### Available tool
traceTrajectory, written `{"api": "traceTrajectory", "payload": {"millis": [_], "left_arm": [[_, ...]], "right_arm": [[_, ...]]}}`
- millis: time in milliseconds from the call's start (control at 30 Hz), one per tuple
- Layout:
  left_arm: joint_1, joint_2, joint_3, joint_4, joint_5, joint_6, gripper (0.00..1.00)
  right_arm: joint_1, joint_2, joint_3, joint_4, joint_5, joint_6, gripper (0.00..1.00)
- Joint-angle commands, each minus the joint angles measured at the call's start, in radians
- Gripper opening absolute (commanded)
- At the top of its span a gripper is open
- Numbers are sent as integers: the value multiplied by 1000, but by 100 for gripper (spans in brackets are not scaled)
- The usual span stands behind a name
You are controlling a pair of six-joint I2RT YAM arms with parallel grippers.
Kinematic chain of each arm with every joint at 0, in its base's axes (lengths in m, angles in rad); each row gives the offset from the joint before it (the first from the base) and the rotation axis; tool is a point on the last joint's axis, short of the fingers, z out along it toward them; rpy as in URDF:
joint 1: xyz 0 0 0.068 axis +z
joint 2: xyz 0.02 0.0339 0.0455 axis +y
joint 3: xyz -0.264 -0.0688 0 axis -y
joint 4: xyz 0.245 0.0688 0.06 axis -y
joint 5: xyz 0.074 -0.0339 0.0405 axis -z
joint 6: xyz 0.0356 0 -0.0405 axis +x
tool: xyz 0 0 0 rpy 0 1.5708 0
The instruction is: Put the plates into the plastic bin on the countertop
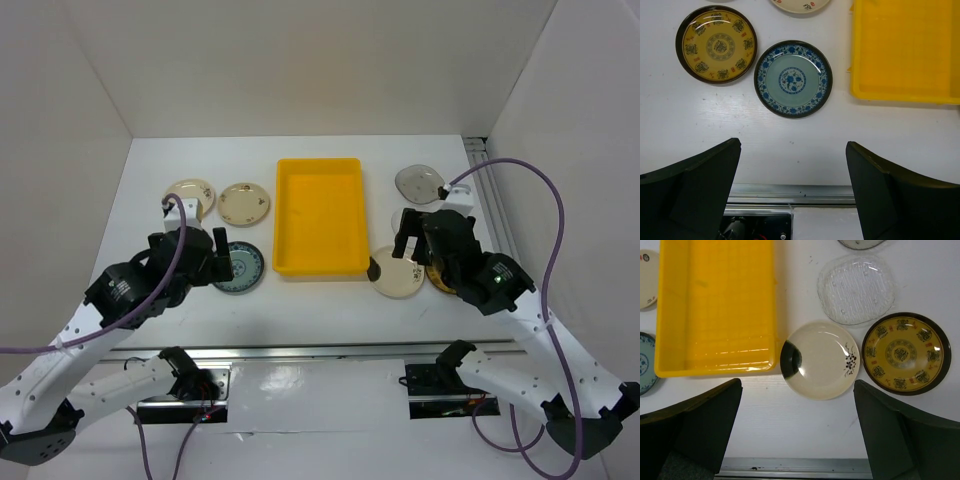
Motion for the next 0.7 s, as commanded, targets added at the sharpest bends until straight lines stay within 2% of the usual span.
{"api": "traceTrajectory", "payload": {"millis": [0, 167, 433, 500, 533, 567, 633, 667], "left_arm": [[2, -22, 11, 24, 7, 23, 100], [2, -31, 11, 24, 16, 33, 100], [2, -31, 2, 33, 36, 33, 100], [2, -22, 2, 33, 45, 42, 100], [2, -22, 2, 33, 45, 42, 100], [2, -22, 2, 42, 54, 42, 100], [2, -22, -7, 42, 65, 42, 100], [2, -22, -18, 53, 65, 42, 100]], "right_arm": [[-6, -3, -34, 51, 16, 58, 100], [-6, -17, -66, 84, 25, 58, 100], [-6, -8, -69, 19, 68, 144, 100], [-6, 1, -91, -8, 80, 278, 100], [-6, -12, -141, -8, 89, 340, 100], [-6, -25, -178, -20, 89, 500, 100], [-6, -86, -318, 24, 68, 599, 100], [-6, -107, -362, 24, 68, 704, 100]]}}
